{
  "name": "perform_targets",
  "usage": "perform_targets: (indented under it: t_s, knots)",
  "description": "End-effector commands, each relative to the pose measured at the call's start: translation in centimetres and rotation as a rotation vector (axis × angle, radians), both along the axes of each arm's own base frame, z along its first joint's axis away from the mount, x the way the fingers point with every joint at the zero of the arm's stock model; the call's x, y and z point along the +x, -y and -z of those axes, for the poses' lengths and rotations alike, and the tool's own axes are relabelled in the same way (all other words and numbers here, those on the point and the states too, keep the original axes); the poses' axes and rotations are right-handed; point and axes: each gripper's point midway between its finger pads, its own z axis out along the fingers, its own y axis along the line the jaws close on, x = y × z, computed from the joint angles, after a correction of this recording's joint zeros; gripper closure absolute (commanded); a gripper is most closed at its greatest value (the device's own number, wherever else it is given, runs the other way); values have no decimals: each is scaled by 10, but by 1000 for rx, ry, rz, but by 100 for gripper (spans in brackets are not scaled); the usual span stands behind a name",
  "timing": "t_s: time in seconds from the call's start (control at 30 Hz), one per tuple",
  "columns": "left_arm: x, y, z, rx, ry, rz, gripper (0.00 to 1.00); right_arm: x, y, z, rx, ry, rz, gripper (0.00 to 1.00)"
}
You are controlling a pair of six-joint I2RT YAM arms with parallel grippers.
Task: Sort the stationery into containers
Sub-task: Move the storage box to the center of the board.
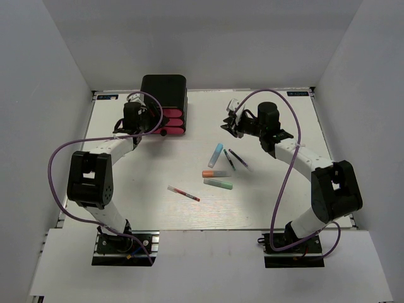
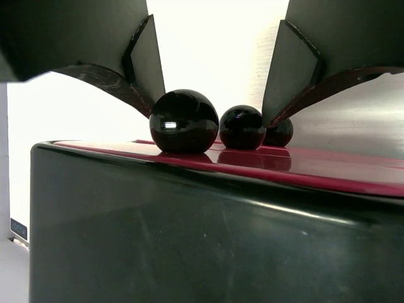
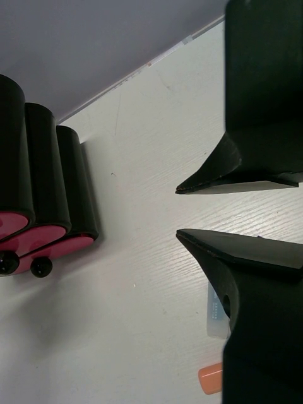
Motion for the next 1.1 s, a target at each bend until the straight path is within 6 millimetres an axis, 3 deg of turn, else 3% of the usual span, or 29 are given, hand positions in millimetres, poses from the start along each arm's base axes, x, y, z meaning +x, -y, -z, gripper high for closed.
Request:
perform_targets:
  t_s: [0.0,0.37,0.83,1.07]
  knots:
    - [-1,-2,14,18,-31,1,29,0,2,-18,18,58,-7,66]
    - [2,-12,31,69,-67,-36,32,2,5,-17,13,60,0,66]
    - [-10,-29,34,126,-90,-102,35,5,4,-17,15,60,-2,66]
    - [-13,-31,32,129,-81,-111,31,5,4,-16,14,60,-3,66]
